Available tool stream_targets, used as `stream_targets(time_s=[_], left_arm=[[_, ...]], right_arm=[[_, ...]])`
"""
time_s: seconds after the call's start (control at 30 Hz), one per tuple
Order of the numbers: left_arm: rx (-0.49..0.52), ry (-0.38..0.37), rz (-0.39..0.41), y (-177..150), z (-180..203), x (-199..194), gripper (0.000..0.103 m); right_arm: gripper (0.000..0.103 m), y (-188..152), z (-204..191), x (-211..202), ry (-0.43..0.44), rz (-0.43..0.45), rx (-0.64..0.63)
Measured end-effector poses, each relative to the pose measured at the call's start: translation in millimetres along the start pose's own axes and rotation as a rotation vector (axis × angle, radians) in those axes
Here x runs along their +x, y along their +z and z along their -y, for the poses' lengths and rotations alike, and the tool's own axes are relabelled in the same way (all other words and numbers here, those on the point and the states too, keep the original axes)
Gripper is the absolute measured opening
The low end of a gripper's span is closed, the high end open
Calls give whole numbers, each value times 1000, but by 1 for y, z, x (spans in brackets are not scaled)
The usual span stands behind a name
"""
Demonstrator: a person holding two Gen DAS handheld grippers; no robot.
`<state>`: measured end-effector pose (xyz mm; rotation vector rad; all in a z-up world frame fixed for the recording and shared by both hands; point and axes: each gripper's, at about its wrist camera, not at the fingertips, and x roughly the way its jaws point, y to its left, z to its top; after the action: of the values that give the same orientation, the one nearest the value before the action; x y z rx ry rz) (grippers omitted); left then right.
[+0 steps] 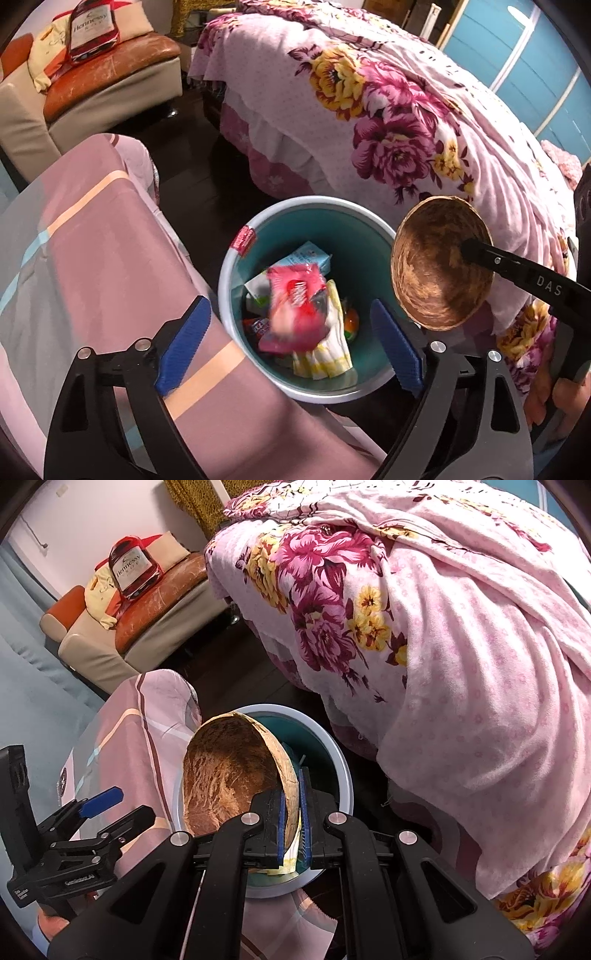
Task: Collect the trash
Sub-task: 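Carry the nabati packet and wooden bowl over the bin and release both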
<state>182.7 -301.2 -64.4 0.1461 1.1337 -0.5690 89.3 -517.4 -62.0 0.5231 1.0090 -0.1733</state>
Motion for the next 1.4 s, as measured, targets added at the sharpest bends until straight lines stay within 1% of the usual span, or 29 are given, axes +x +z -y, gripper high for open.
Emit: stream_targets(time_s=[0.3,0.53,0.67,0.83,0.93,1.1,1.17,1.2,1.3,1.33,1.37,1.4], left_arm=[[-18,22,17,-9,-11,-8,91],[-35,33,13,-15,-21,-9,91],[-41,38,14,-18,-27,-10,91],[-59,41,23,-21,-38,-14,91],[-73,39,24,-23,-44,-14,91],[-84,40,28,-26,-52,-16,91],[-89,37,28,-27,-54,-16,91],[-93,34,27,-27,-56,-17,91],[-108,25,25,-29,-60,-18,91],[-115,24,24,-30,-62,-18,91],[-123,23,24,-31,-63,-19,91],[-129,21,24,-32,-64,-21,91]], right_arm=[[8,-1,-8,8,-18,-18,-19],[9,-1,-18,17,-34,-37,-40],[11,-1,-26,24,-43,-52,-53],[11,-1,-38,32,-38,-68,-76],[14,-2,-47,39,-38,-86,-97],[24,-2,-57,44,-28,-106,-107],[31,-3,-61,43,-35,-100,-112],[33,-3,-63,42,-38,-97,-114],[42,-3,-68,39,-42,-89,-122],[52,-3,-70,37,-46,-85,-125],[64,-3,-72,36,-46,-82,-125],[67,-4,-73,33,-46,-78,-126]])
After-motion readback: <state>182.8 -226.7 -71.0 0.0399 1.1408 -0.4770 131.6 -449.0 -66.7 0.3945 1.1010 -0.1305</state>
